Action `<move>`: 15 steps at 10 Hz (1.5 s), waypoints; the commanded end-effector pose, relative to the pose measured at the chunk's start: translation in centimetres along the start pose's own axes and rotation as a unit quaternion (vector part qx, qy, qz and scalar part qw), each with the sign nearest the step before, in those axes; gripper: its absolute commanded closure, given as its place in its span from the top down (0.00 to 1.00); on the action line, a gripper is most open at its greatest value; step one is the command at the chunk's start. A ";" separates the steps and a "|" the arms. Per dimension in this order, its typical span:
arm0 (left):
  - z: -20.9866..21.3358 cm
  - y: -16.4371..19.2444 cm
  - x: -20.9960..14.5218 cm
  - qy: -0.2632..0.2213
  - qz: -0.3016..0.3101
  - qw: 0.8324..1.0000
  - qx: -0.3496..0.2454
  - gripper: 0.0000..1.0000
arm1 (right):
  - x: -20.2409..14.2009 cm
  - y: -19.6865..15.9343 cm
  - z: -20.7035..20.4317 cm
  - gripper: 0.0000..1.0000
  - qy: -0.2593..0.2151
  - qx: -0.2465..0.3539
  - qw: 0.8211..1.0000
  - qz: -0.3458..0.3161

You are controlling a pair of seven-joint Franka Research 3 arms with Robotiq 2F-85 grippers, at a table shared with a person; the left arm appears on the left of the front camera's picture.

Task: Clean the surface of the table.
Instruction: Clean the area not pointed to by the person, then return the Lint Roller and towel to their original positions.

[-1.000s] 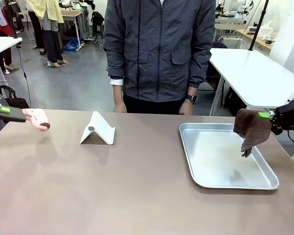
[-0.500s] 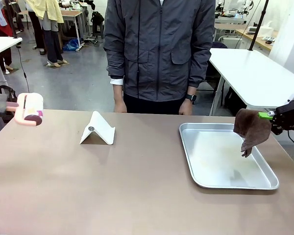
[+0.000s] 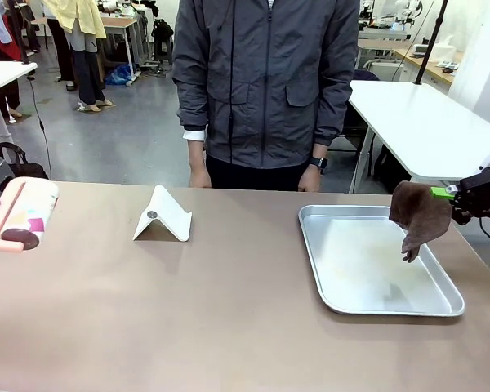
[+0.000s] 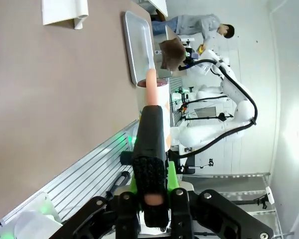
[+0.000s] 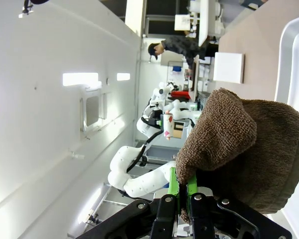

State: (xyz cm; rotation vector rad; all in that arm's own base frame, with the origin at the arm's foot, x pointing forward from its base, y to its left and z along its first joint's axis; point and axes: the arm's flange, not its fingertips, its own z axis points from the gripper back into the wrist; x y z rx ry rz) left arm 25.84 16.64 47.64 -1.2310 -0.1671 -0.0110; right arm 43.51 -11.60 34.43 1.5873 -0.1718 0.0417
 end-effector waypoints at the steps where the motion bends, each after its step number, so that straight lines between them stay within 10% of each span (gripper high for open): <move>1: 0.0 0.0 1.2 -0.006 0.003 1.000 -0.004 0.22 | 0.2 0.4 -0.2 0.06 -0.005 0.009 1.000 0.008; 15: -0.7 0.0 0.9 -0.004 0.007 1.000 -0.029 0.22 | -1.1 1.0 0.5 0.06 -0.022 0.009 1.000 0.021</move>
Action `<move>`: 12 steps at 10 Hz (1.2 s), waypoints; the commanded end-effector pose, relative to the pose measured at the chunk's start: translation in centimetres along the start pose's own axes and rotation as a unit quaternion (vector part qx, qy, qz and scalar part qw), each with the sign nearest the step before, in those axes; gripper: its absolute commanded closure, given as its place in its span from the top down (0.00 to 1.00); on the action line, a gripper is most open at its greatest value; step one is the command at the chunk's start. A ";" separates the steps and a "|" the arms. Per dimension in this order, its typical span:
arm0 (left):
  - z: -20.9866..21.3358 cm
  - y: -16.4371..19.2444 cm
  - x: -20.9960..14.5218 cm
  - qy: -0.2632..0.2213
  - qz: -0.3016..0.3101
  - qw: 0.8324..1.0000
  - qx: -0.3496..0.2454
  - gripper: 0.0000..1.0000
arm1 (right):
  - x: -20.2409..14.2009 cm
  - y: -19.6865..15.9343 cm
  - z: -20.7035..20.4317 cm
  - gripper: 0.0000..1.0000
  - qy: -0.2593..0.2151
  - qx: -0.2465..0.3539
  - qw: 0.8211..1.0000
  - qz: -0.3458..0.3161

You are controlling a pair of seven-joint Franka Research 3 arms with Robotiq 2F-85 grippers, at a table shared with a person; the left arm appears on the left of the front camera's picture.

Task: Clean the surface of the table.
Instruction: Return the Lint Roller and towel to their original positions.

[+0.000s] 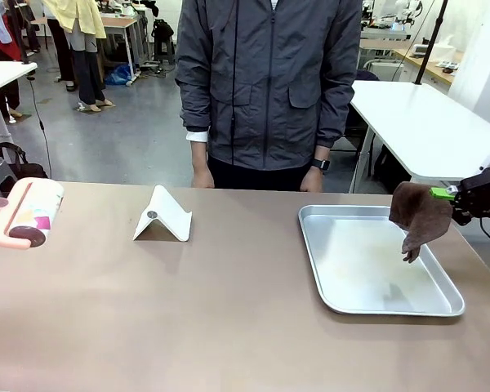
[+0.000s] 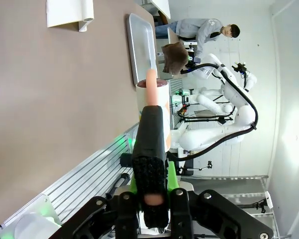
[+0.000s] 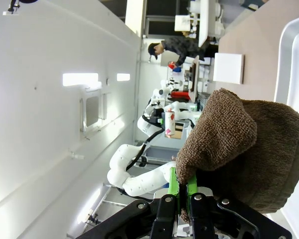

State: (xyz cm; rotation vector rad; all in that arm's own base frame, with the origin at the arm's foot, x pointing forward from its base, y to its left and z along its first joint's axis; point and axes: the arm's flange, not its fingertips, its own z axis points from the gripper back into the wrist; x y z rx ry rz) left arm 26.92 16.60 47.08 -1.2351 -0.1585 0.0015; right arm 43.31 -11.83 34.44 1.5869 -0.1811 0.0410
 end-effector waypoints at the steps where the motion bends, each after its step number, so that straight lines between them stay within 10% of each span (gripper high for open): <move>1: -1.4 -1.8 0.8 -0.003 0.004 1.000 0.001 0.22 | -0.6 1.6 -1.2 0.06 -0.006 0.015 0.999 0.039; 7: -14.1 -12.6 10.1 0.091 0.034 0.988 0.119 0.22 | 3.9 1.7 -21.3 0.06 0.045 0.032 0.998 0.034; 12: -28.3 -14.1 16.7 0.026 0.046 0.958 0.282 0.22 | 3.3 -5.1 -31.9 0.06 0.130 -0.057 0.990 -0.019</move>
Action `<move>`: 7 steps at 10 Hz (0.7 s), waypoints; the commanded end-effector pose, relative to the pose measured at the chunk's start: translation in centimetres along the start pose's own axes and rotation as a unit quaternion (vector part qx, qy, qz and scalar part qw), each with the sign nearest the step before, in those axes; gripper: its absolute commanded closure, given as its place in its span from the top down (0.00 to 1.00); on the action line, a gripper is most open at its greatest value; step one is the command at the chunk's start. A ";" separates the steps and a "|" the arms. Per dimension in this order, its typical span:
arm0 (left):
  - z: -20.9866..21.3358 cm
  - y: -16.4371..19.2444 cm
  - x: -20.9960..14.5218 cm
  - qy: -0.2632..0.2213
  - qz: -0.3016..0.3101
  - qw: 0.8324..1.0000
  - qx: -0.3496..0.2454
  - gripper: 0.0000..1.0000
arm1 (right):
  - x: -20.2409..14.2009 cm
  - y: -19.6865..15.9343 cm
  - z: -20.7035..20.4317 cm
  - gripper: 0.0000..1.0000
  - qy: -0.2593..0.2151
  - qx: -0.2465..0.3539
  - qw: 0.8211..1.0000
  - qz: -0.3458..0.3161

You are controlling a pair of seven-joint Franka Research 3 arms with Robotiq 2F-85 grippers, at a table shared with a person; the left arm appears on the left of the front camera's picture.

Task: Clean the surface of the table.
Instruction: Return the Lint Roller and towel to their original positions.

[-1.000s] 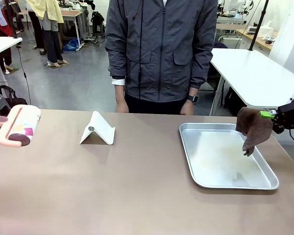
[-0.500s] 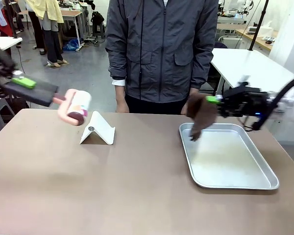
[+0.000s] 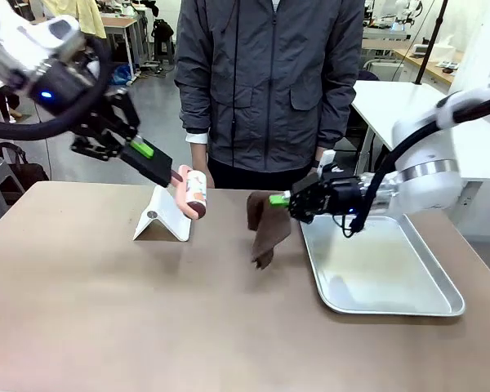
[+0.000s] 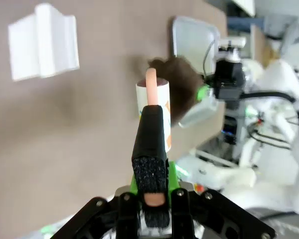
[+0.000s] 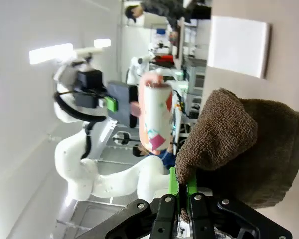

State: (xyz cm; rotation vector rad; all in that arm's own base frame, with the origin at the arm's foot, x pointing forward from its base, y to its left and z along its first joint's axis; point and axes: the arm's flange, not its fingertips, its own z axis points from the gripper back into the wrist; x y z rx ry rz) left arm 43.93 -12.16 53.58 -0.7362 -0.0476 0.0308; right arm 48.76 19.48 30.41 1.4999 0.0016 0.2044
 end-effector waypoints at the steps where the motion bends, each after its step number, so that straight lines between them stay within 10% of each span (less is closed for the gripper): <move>1: -2.6 -1.1 3.3 -0.030 0.013 0.998 0.061 0.22 | 1.4 -0.7 -0.2 0.06 0.025 -0.019 0.999 -0.027; 7: -7.3 -0.2 6.6 0.036 -0.038 0.994 0.098 0.22 | 1.0 -2.7 0.5 0.06 0.024 -0.013 0.999 -0.027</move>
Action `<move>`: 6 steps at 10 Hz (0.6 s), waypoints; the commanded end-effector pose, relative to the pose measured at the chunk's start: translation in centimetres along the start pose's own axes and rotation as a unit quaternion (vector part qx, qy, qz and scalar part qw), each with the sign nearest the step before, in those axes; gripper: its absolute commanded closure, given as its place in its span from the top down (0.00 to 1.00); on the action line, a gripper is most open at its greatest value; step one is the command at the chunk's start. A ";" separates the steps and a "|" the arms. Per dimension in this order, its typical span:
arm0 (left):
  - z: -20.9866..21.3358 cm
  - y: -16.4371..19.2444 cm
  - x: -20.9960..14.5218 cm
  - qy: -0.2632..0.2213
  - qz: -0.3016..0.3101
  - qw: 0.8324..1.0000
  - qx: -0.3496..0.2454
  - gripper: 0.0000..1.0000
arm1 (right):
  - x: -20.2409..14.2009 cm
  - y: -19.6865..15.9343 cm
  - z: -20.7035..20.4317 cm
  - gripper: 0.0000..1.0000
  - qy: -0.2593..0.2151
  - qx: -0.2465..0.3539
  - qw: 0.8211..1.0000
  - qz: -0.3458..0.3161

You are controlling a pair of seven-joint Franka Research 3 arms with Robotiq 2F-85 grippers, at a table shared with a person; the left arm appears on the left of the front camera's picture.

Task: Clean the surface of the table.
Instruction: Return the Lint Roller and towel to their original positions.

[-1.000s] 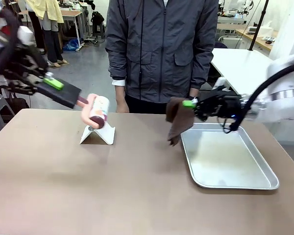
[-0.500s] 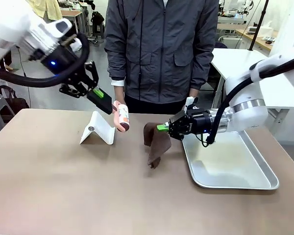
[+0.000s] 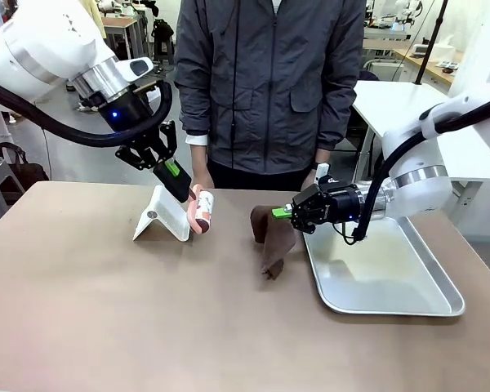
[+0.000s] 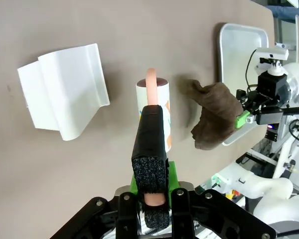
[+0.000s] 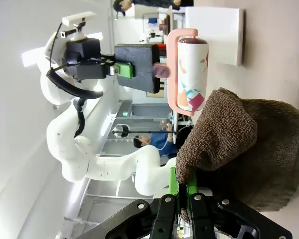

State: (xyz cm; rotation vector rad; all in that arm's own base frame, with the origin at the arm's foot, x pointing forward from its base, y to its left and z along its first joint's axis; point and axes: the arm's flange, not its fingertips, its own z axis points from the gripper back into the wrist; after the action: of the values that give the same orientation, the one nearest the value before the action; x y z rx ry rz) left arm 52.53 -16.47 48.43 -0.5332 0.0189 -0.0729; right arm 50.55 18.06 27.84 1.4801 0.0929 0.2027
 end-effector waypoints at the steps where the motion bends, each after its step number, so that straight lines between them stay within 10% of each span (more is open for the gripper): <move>1: -0.2 -0.5 -1.6 -0.012 0.002 1.000 -0.003 0.22 | -0.2 0.1 -1.0 0.06 -0.007 -0.007 1.000 0.002; 6: -0.2 -0.5 -1.6 -0.012 0.002 1.000 -0.003 0.22 | -0.2 0.1 -1.0 0.06 -0.007 -0.007 1.000 0.002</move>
State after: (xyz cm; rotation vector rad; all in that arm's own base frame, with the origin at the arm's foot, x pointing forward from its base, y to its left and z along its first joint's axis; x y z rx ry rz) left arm 51.39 -17.00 48.53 -0.5277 0.0128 -0.0793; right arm 50.37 18.67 27.68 1.4698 0.0955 0.2056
